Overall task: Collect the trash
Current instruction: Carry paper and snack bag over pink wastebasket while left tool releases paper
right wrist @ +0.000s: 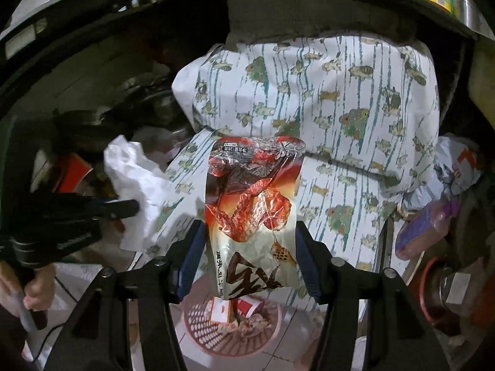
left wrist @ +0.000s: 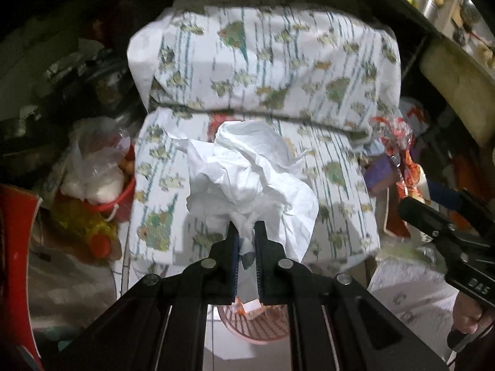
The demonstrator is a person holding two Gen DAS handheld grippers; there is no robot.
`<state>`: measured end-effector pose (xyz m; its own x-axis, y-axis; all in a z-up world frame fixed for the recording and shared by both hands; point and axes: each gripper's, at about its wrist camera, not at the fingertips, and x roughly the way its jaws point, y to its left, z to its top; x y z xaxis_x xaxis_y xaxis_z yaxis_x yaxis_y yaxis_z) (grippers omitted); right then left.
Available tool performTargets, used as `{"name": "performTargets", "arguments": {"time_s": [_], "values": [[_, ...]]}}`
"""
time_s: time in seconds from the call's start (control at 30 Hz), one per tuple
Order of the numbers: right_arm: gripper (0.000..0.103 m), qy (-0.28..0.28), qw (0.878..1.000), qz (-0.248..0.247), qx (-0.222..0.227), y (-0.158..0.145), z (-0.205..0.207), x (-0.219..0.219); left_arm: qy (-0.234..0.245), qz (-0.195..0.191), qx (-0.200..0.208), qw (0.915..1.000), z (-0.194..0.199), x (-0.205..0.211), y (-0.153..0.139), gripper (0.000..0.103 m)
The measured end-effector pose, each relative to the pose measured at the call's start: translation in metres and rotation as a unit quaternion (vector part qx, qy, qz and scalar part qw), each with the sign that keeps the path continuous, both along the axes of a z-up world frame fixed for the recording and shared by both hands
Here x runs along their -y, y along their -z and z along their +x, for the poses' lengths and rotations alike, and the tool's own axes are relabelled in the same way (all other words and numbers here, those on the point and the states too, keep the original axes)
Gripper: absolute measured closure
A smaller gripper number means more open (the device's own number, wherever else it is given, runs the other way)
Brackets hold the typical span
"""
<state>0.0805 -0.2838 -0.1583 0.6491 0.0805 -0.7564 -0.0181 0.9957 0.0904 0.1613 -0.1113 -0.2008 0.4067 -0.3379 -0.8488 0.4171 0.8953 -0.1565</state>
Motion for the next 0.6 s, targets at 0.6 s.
{"name": "performTargets", "arguments": {"time_s": [0.6], "values": [[0.045, 0.006, 0.992, 0.035, -0.120, 0.113, -0.008, 0.018, 0.047, 0.069, -0.140, 0.9867, -0.022, 0.026, 0.143, 0.094]]}}
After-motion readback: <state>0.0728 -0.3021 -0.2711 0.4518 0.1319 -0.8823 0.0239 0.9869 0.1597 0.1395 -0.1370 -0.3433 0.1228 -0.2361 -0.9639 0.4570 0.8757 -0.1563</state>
